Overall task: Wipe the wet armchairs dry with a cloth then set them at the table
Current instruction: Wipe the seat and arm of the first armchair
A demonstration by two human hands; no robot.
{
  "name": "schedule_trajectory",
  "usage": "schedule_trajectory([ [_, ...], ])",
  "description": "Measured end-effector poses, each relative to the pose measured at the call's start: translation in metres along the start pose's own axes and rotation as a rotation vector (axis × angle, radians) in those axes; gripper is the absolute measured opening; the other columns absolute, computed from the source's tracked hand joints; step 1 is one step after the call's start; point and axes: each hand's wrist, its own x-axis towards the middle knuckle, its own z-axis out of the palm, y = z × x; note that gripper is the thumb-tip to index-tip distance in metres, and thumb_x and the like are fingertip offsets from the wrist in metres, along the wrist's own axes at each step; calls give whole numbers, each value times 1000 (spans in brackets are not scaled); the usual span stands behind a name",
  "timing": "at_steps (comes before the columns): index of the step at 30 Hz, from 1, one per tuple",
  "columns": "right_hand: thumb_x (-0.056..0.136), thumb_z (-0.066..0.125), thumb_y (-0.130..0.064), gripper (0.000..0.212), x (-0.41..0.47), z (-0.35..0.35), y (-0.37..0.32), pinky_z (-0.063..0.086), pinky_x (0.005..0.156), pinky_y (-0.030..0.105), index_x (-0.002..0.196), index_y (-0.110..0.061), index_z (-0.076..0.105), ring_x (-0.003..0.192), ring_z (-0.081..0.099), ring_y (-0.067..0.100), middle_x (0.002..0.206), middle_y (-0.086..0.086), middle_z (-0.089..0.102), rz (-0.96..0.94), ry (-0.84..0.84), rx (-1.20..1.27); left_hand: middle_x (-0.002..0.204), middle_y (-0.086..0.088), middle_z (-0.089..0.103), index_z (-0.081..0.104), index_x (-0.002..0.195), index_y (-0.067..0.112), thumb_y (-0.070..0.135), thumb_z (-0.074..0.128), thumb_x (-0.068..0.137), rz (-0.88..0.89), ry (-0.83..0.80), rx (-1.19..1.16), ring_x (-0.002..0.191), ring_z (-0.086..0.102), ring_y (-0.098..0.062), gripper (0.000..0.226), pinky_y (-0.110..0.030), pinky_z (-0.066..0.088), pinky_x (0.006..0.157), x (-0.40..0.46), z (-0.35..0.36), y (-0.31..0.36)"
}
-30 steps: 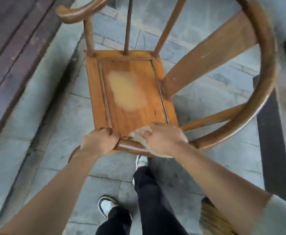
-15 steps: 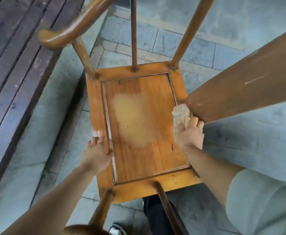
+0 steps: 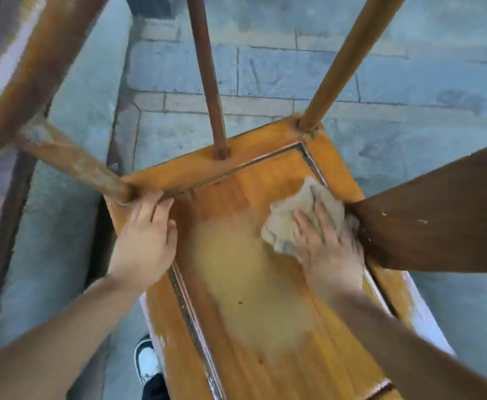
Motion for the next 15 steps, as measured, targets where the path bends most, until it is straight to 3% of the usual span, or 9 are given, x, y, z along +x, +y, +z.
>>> schedule_trajectory([
  [2,101,25,-54,57,64,-7,-1,25,119,56,157,-53,14,147,21,42,171,-9,-1,63,-8,-17,149,-18,42,49,139,2,19,40,98,18,27,-2,135,42,-38,45,-55,33,111,33,0,-15],
  [5,98,37,-58,59,138,-18,2,20,118,59,152,-56,15,143,23,48,168,-5,5,164,24,6,159,-10,25,34,150,10,24,42,101,-57,-92,1,140,37,-35,51,-58,37,108,72,6,-21],
  [7,94,39,-62,54,166,-22,6,21,116,62,145,-57,21,139,27,49,164,-4,11,258,38,38,157,-11,28,33,151,10,25,41,101,-49,-150,52,134,43,-38,53,-51,45,102,92,10,-16],
  [11,95,37,-67,53,152,-18,-3,25,111,65,146,-53,26,133,30,47,158,-3,16,228,52,33,135,-11,55,50,141,10,13,42,98,-74,-151,114,106,61,-37,44,-39,49,77,112,2,-19],
  [15,98,37,-61,59,113,-23,-4,19,118,64,154,-45,25,141,23,46,164,4,13,220,-8,-3,140,-11,50,42,145,12,32,45,100,-28,-228,222,109,61,-33,49,-38,51,77,118,-4,-19],
])
